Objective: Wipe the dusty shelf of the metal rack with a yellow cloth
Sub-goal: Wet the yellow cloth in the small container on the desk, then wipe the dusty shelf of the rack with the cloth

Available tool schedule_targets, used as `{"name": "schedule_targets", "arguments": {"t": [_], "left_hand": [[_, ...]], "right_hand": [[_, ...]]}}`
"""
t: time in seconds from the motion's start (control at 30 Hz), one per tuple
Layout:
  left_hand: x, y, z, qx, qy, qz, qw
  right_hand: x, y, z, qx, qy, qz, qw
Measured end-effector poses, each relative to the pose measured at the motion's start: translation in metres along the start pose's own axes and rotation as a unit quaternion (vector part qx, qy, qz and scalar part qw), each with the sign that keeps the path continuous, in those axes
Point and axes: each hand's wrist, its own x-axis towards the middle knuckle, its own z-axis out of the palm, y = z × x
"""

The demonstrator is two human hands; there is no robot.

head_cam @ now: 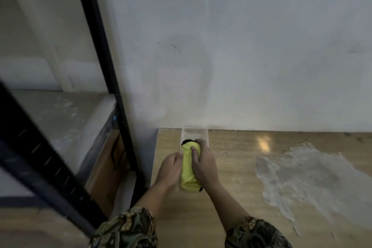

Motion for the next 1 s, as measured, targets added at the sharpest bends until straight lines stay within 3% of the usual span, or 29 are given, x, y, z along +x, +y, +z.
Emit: {"name": "schedule_targets", "arguments": {"t": [0.2,0.37,0.67,1.0], "left_hand": [[-0.104,-0.014,-0.01,-0.141,0.003,-0.021,0.99],[-0.175,-0.016,-0.027,-0.196,0.055,0.0,0.979],[-0.281,-0.029,-0.101,-0.177,0.211,0.017,0.961],[-0.313,-0.055,-0.237,-0.152,0.279,0.04,0.947]], "right_hand": [[-0.1,-0.037,-0.002,0.063,0.045,0.002,0.997],[-0.167,-0.07,-0.009,0.14,0.085,-0.008,0.986],[-0.259,-0.139,0.017,0.179,0.065,-0.099,0.977],[-0.272,-0.246,0.104,0.171,0.021,-0.175,0.969]]}}
